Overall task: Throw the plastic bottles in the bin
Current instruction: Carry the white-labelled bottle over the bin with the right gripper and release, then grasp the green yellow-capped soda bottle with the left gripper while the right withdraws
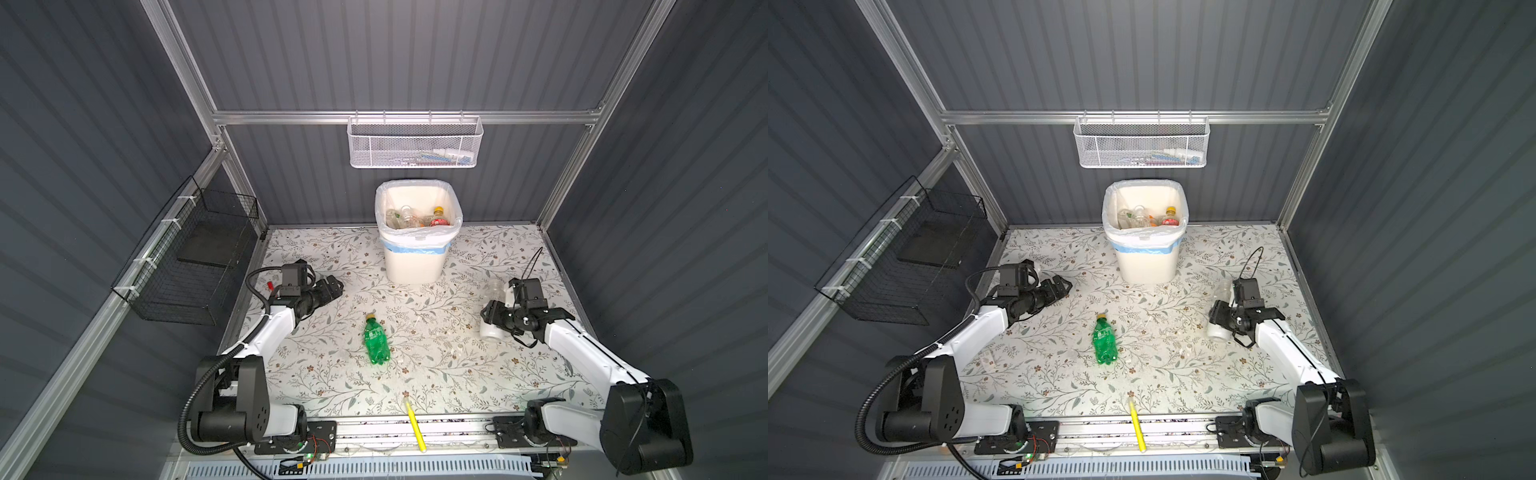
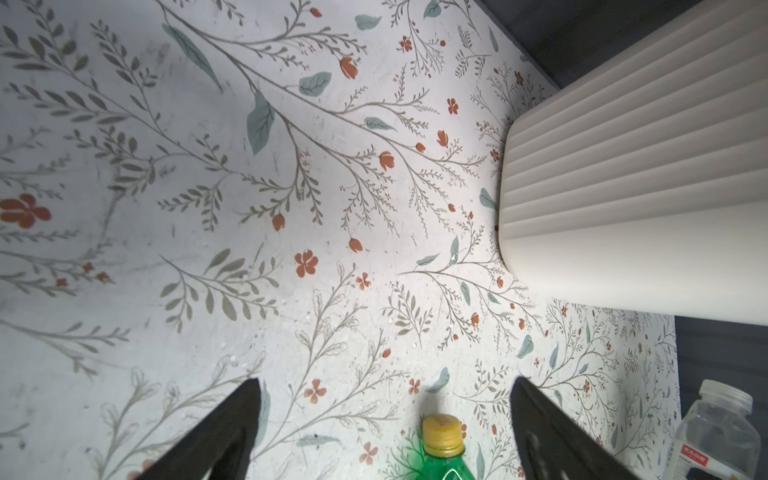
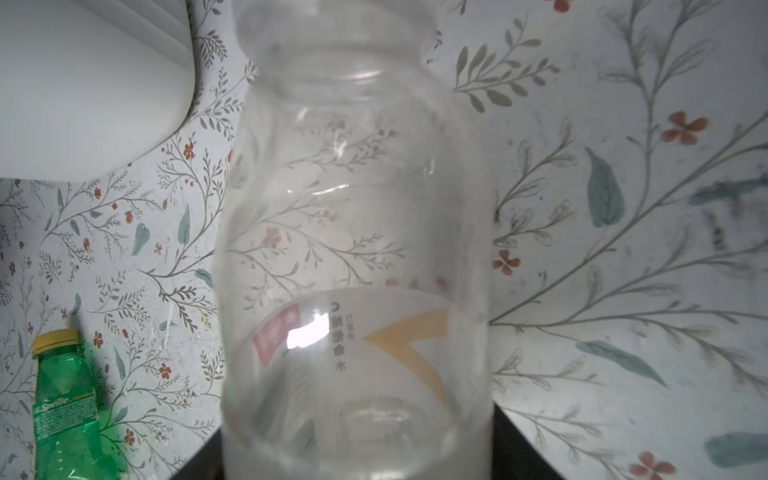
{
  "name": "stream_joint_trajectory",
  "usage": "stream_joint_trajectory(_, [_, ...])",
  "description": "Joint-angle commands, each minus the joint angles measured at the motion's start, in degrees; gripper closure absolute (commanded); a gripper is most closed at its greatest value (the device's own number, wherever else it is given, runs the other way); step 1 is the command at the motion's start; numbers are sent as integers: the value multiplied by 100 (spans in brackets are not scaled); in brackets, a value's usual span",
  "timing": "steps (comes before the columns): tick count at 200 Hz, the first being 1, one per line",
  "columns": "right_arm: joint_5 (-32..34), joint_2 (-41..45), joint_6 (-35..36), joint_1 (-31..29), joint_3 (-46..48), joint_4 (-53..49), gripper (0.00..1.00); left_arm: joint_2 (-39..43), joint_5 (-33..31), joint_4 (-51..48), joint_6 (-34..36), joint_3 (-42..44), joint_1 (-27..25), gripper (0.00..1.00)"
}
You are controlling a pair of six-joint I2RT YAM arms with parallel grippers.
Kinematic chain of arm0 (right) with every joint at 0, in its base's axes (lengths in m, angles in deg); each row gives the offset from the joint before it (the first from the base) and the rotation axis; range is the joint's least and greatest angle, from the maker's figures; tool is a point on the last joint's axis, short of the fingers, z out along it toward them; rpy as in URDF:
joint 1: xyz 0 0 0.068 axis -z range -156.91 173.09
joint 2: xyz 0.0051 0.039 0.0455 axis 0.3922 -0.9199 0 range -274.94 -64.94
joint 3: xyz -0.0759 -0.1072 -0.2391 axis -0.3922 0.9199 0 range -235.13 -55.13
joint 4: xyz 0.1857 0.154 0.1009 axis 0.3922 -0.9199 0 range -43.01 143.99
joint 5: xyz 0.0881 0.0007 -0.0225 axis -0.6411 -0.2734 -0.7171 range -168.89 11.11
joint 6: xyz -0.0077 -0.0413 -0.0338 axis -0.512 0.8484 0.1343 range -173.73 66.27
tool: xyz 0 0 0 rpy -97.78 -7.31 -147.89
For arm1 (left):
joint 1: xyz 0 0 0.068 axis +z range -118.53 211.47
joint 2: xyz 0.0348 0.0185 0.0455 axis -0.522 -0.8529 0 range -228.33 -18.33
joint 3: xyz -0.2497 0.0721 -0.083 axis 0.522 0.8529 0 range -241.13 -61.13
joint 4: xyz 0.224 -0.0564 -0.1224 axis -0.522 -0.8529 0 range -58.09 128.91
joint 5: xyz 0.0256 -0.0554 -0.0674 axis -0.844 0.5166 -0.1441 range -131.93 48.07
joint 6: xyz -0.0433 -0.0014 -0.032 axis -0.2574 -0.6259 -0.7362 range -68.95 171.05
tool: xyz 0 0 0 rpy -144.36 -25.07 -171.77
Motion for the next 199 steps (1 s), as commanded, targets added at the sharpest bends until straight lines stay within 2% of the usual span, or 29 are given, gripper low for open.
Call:
stream_joint_trajectory(1, [-222,-113,76,13,-1455,-471,36,433,-418,-340,-267,331,-663,6])
stream_joint_trajectory(23, [-512,-843,88,-17,-3819,-1008,36,766,-667,-300,-736,820,-1263,6])
stream_joint_trajectory(30, [-728,-1180,-29,-53,-4702,-1078,36,883,-749,-292,-878,984,-1399,6])
stream_joint_trajectory(32, [-773,-1285,-52,-60,-4702,-1086,36,912,-774,-290,-903,1025,-1435,6])
stream_joint_trajectory(38, [-1129,-1652,-250,-115,-5626,-1159,35,1010,-829,-338,-986,1123,-1521,6])
stream_joint_trajectory(49, [-1506,-2271,-581,-232,-7038,-1275,27,1219,-908,-524,-1112,1241,-1649,6])
stream_joint_trajectory(59, [-1681,-2848,-804,-322,-8180,-1444,12,1481,-1042,-710,-1227,1334,-1780,5])
stream_joint_trajectory(70, [-2031,-3588,-989,-331,-9452,-1911,2,1791,-1134,-829,-1359,1472,-1892,4])
stream_joint_trajectory(84, [-2317,-4610,-1076,-330,-11005,-2776,1,2104,-1178,-921,-1481,1629,-1944,3])
stream_joint_trajectory(93, [-2347,-4953,-1060,-335,-11559,-3134,1,2171,-1188,-977,-1495,1670,-1953,3])
stream_joint_trajectory(108, [-2276,-4877,-983,-338,-11302,-3160,1,2124,-1168,-1053,-1469,1634,-1962,2])
stream_joint_trajectory(137, [-1967,-3563,-1118,-285,-8744,-1529,1,1769,-1045,-951,-1333,1395,-1997,1])
stream_joint_trajectory(173, [-1827,-2831,-991,8,-7667,-1324,1,1287,-941,-671,-1328,1230,-2127,1])
stream_joint_trajectory(199, [-1698,-2026,-1137,245,-5923,-557,1,896,-1180,-646,-1457,1163,-2336,1])
